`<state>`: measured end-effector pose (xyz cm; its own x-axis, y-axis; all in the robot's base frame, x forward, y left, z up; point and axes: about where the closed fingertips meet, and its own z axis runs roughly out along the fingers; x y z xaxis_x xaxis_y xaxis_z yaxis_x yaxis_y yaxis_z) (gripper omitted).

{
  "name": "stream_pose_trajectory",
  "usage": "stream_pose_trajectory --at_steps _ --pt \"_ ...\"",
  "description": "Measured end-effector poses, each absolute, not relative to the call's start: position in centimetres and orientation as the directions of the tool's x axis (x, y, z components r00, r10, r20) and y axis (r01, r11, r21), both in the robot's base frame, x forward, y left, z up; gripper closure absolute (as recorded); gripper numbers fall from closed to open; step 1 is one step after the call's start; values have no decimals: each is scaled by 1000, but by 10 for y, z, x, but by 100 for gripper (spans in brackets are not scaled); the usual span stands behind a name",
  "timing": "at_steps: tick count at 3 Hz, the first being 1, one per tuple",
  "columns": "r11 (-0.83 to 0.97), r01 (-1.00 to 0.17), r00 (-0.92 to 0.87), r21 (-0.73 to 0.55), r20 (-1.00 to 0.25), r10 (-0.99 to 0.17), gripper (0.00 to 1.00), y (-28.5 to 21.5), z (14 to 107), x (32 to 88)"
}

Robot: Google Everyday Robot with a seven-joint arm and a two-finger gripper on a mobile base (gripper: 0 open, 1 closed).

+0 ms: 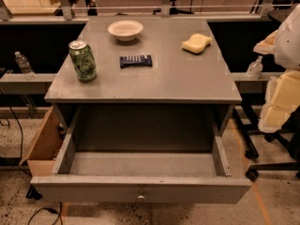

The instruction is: Place sponge into top drawer

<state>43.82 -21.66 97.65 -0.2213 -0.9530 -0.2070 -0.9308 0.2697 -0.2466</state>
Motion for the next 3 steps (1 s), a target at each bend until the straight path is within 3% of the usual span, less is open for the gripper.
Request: stream_pose_trajectory --at_steps 2,3 --pt "278 -932 -217 -233 -257 -942 0 -218 974 468" --pt "367 -905 -265 -215 -388 -882 0 -223 961 539"
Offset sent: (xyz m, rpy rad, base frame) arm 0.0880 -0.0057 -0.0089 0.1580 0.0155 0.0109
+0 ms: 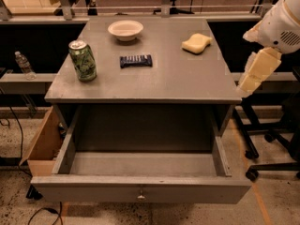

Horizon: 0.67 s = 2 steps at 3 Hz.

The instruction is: Place sponge into top drawer

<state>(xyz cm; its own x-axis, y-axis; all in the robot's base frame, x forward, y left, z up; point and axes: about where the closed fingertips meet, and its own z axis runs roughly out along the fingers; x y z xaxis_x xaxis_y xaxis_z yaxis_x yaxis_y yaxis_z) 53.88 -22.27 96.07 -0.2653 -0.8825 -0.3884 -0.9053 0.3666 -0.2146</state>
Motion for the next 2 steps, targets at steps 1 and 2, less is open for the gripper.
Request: stream_pose_trajectory --at_steps 1,2 --pt "367 -905 -265 -215 -388 -882 0 -223 961 539" --pt "387 -893 -271 -229 -414 -869 0 -226 955 551"
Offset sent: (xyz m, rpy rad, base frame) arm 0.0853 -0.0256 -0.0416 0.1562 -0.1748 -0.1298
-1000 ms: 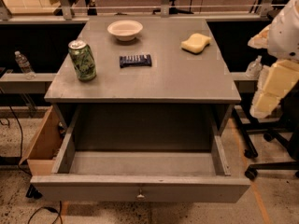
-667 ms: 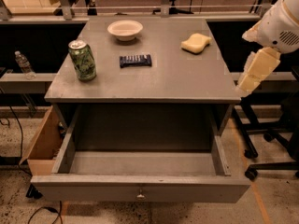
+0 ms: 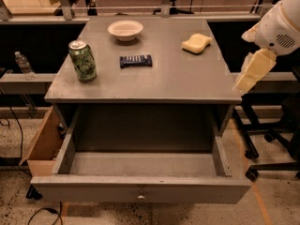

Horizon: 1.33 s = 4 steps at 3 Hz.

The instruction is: Place sponge into top drawer

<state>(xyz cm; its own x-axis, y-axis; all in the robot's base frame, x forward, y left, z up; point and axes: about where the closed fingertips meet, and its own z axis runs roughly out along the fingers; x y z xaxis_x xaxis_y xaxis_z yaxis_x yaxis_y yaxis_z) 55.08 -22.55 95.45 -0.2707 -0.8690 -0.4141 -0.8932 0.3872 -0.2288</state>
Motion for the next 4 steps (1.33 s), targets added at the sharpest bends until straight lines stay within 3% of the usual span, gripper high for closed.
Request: stream_pose_trajectory --at_steps 2,4 --pt "564 -787 -299 -250 -645 -703 0 -247 924 692" --pt "712 -685 -368 -154 -770 -521 0 -231 905 790"
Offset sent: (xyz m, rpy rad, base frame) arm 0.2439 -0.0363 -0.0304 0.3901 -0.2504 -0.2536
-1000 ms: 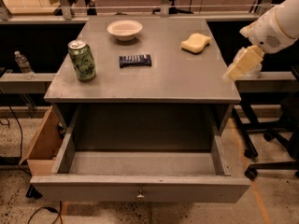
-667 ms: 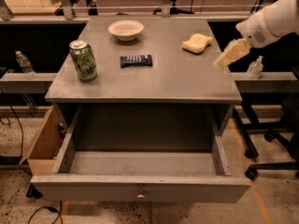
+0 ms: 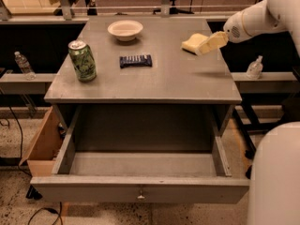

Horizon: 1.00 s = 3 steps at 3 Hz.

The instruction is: Place sponge into top drawer

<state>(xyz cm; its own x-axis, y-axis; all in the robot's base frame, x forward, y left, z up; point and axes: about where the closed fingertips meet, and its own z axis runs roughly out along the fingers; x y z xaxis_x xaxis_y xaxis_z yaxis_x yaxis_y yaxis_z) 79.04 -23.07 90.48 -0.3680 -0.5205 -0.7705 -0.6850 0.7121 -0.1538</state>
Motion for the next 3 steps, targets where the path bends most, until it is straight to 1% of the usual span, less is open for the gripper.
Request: stream_pose_trajectory --at_steps 1,2,3 --pt "747 -657 -400 -104 -791 -462 0 -220 892 817" --pt "780 -623 -451 -68 -782 -429 0 -212 871 840" --pt "788 -613 -481 -54 -766 -426 0 -206 857 850"
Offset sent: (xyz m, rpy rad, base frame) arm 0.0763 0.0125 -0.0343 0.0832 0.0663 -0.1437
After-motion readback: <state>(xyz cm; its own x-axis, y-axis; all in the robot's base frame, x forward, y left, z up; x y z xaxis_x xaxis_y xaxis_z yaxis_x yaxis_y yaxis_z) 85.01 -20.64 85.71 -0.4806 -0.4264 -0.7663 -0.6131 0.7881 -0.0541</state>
